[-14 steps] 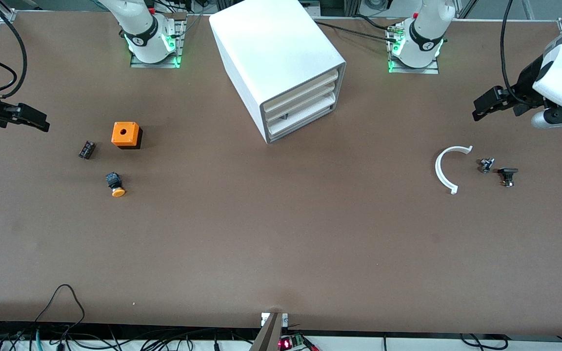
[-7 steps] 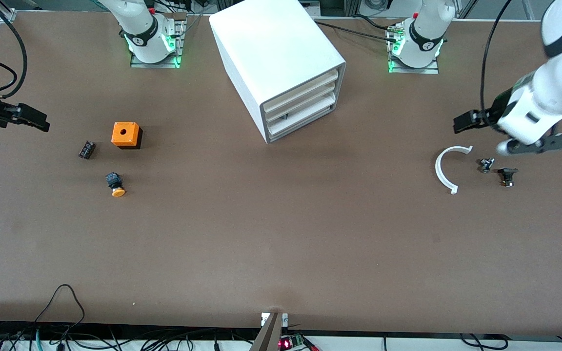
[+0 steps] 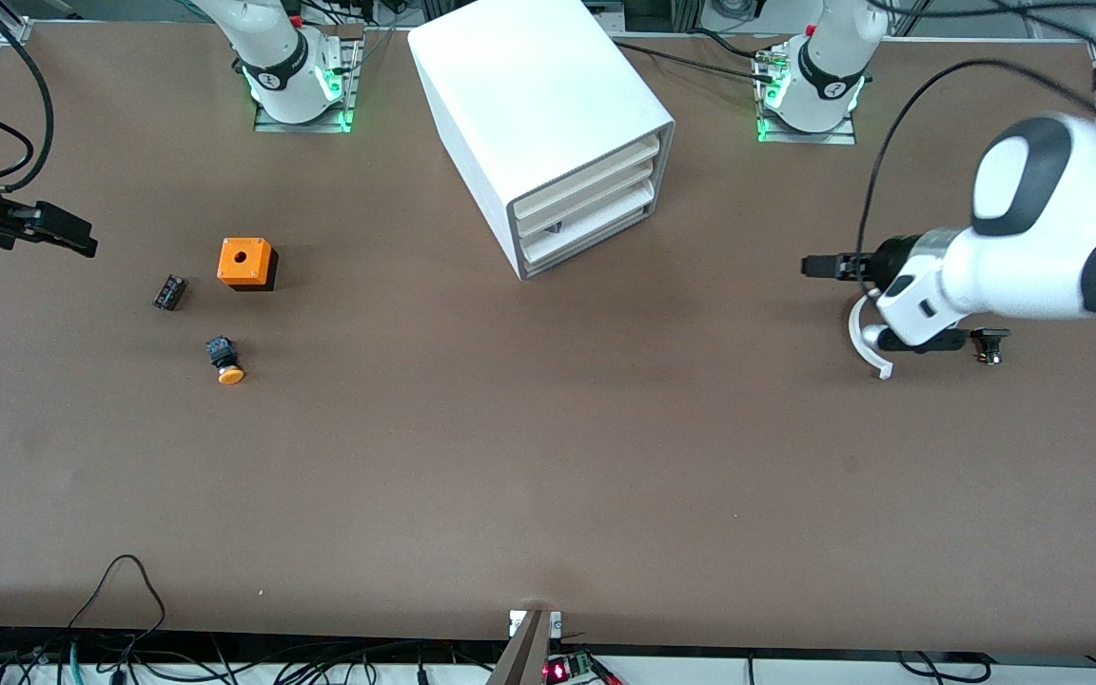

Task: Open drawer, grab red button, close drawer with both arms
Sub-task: 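Reach the left gripper to the white drawer's front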

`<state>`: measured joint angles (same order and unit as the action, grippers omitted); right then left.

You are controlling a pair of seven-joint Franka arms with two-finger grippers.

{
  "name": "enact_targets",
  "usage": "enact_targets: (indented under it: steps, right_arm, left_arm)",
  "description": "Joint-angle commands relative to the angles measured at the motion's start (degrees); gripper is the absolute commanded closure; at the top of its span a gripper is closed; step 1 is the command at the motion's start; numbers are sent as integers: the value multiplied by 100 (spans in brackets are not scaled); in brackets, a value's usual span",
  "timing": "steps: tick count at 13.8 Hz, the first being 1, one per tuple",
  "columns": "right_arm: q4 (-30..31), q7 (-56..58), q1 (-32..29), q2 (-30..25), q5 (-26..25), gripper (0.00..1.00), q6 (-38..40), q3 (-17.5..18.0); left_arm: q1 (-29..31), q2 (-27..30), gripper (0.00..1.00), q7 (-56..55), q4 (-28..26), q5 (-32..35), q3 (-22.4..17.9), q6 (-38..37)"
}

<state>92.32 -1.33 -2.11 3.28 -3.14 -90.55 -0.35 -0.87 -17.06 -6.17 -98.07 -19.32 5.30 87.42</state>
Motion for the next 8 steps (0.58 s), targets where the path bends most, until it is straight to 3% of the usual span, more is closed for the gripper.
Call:
enact_targets:
  steps: [1,3,5,8]
  right_arm:
    - [94,160,36,-100,111,0,-50,-18]
    - [94,160,36,-100,111,0,-68,0]
    - [94,160,44,-91,112,0,-95,9]
    - [85,169,62,-65,111,0,-243,9]
  left_arm:
    - [-27,-455,0,195,86,-476,-12,-76]
    - [-19,-692,0,326,43,-1070,76,-120]
    - [-27,-990,0,1427,-412,-2131,85,-129]
    - [-290,-1326,0,2102,-809,-2944,85,11]
